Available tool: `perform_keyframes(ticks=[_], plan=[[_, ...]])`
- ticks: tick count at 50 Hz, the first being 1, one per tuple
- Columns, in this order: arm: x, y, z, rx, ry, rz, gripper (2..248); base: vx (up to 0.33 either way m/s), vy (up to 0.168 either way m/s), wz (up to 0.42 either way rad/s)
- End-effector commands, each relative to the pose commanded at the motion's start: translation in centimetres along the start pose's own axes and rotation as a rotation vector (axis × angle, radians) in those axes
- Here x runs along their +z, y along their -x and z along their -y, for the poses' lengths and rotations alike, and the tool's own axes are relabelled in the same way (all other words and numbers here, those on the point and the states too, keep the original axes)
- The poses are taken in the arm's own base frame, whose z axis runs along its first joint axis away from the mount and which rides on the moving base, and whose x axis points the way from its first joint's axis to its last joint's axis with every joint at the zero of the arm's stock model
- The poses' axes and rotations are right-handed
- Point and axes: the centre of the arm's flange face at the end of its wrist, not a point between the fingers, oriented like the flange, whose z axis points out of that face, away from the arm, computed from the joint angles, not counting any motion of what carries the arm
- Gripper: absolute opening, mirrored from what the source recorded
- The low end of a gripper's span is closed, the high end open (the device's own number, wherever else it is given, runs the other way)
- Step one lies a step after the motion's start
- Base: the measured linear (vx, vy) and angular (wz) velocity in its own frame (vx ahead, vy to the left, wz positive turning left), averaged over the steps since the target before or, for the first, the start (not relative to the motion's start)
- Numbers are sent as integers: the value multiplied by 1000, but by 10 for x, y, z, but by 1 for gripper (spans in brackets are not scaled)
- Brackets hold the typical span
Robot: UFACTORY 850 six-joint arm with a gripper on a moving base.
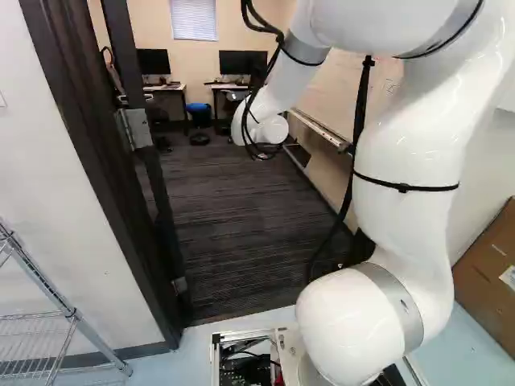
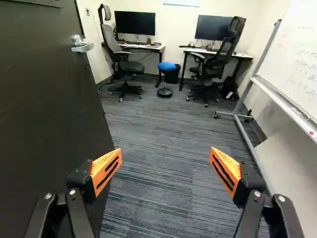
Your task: Open the door and move inside
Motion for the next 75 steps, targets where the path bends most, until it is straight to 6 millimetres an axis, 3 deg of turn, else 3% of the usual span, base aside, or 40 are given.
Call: perform_keyframes(ticks=[21, 48, 75], plan=[[-36, 11, -22, 15, 44, 12, 247, 0, 0, 0], [-47, 19, -24, 21, 53, 13, 247, 0, 0, 0], [-83, 45, -29, 42, 82, 17, 247, 0, 0, 0]])
